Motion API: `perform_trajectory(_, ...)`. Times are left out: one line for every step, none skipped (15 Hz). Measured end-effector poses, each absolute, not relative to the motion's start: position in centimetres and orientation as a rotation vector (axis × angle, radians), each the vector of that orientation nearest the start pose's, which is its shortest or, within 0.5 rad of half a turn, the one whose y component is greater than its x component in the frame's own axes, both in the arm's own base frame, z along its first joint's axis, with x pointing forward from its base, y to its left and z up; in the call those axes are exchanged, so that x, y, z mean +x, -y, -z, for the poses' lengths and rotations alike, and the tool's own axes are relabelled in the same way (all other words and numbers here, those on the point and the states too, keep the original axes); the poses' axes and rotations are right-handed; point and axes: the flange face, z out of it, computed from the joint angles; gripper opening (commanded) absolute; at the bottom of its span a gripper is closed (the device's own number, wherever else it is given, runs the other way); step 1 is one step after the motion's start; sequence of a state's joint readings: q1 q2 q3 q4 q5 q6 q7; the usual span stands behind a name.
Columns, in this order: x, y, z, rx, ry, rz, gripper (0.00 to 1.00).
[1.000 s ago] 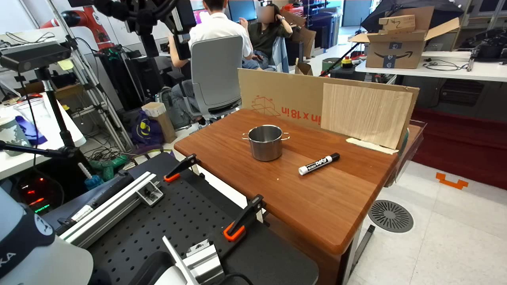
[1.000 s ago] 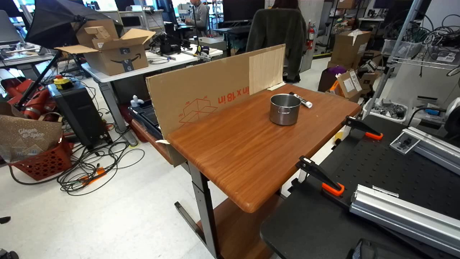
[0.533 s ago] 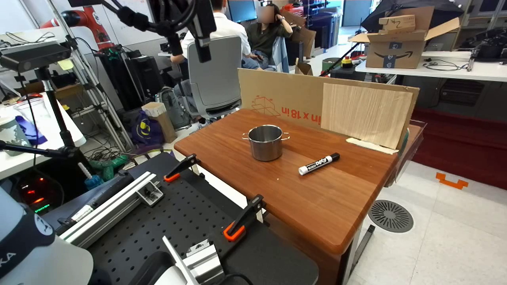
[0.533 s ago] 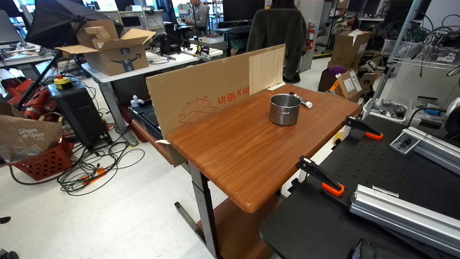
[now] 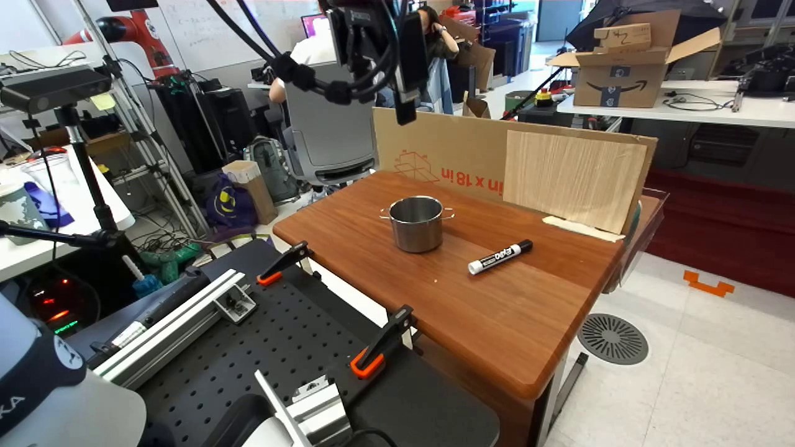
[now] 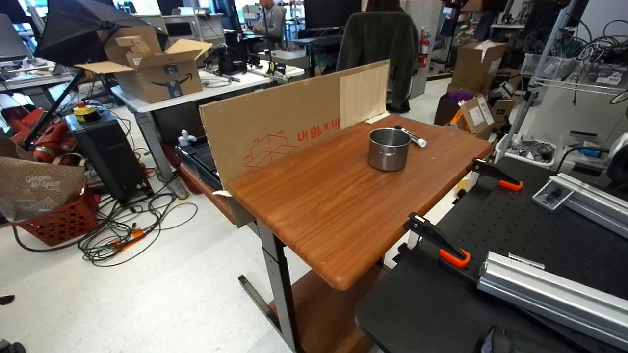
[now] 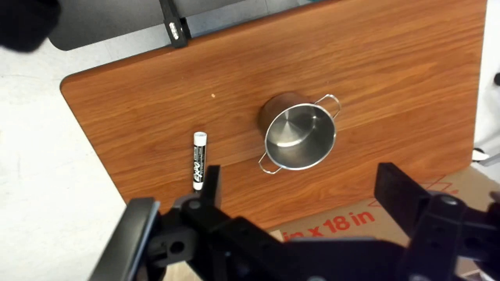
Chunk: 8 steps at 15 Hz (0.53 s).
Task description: Put the marker in the pot
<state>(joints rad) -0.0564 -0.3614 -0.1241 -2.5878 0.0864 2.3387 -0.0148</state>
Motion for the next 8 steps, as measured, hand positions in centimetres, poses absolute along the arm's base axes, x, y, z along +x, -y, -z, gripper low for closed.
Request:
perform_trajectory(42.0, 8.4, -38.6, -3.011, -0.376, 0.190, 1.00)
perform_trajectory(42.7, 9.5, -38.0, -3.003, -0.422, 0.196, 1.00)
perform_trajectory(43.4, 10.4, -37.2, -2.997, -0.461, 0.198, 1.00)
perform_trajectory(44.1, 11.3, -36.5, -2.992, -0.498, 0.195, 1.00)
perform_trajectory(44.8, 12.0, -35.6, -2.989, -0.528, 0.190, 1.00)
perform_trajectory(45.5, 12.6, -34.7, -2.987, -0.555, 0.186, 1.00)
perform_trajectory(46.2, 13.1, -33.8, -2.986, -0.578, 0.179, 1.00)
perform_trajectory(46.8, 13.7, -32.8, -2.989, -0.600, 0.171, 1.00)
